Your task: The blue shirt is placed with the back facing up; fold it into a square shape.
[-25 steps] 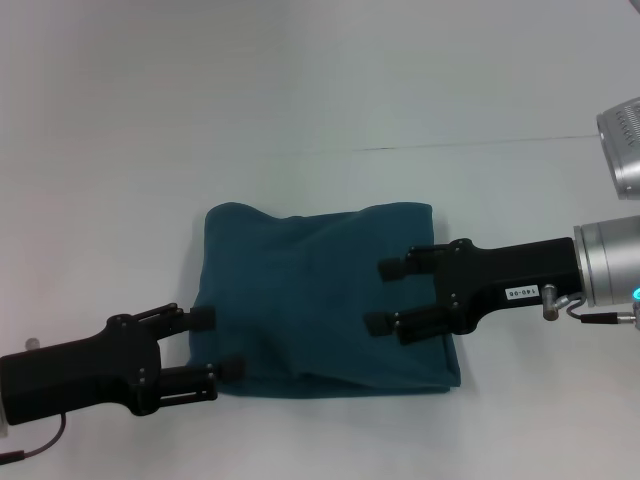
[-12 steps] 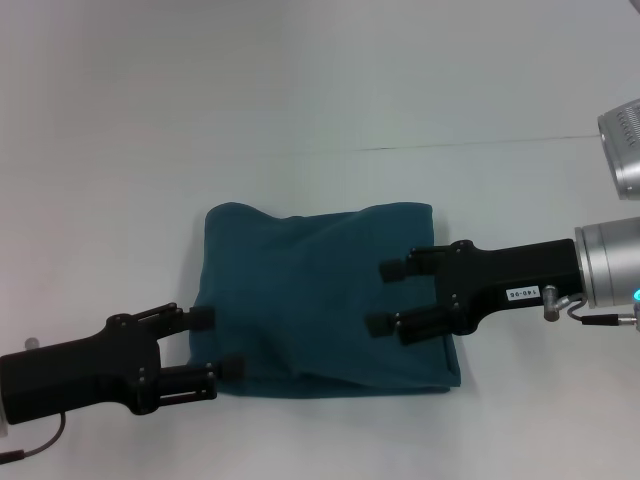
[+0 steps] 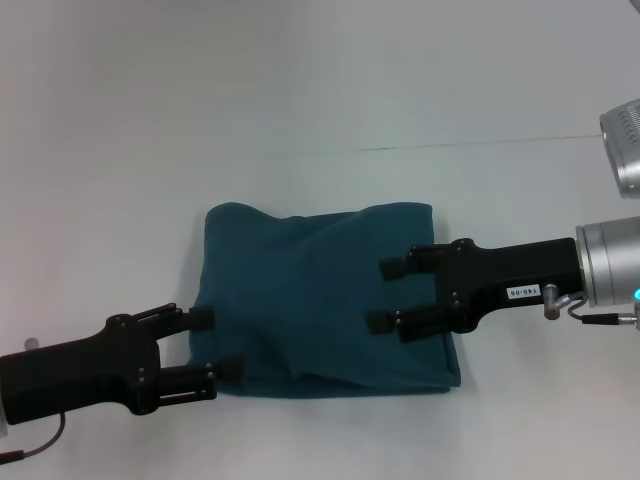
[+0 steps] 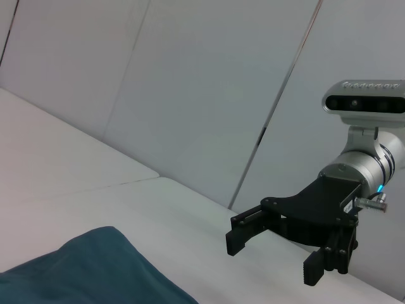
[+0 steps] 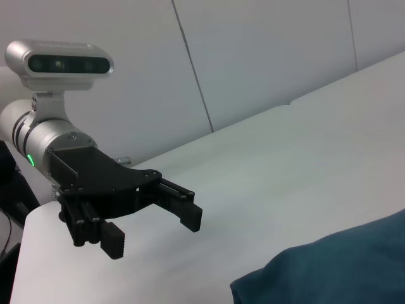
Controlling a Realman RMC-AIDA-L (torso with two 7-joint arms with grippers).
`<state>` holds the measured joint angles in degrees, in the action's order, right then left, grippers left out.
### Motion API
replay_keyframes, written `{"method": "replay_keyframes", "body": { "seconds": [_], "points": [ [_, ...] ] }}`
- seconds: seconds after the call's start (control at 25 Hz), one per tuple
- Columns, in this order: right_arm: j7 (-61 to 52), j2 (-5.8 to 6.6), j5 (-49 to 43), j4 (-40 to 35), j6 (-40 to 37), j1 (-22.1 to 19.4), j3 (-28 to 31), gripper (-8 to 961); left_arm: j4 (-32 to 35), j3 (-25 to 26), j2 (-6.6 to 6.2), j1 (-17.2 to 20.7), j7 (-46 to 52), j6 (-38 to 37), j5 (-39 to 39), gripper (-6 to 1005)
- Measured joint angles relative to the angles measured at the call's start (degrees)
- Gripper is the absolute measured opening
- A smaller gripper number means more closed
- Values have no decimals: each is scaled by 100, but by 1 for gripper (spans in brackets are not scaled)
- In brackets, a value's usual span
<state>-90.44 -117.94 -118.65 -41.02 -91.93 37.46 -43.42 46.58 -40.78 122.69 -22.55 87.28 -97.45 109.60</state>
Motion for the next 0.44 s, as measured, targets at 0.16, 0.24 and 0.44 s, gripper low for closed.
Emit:
{"method": "replay_keyframes", "body": {
  "seconds": [0.16, 0.24, 0.44],
  "points": [
    [0, 0, 0, -1, 0, 1, 0, 927, 0, 0, -6, -7, 0, -3, 0, 877],
    [0, -1, 0, -2, 0, 4, 2, 927, 0, 0, -7, -10, 0, -6, 0, 877],
    [-5, -7, 2, -2, 0, 14, 13, 927, 6, 6, -9, -12, 0, -10, 0, 877]
  ]
}}
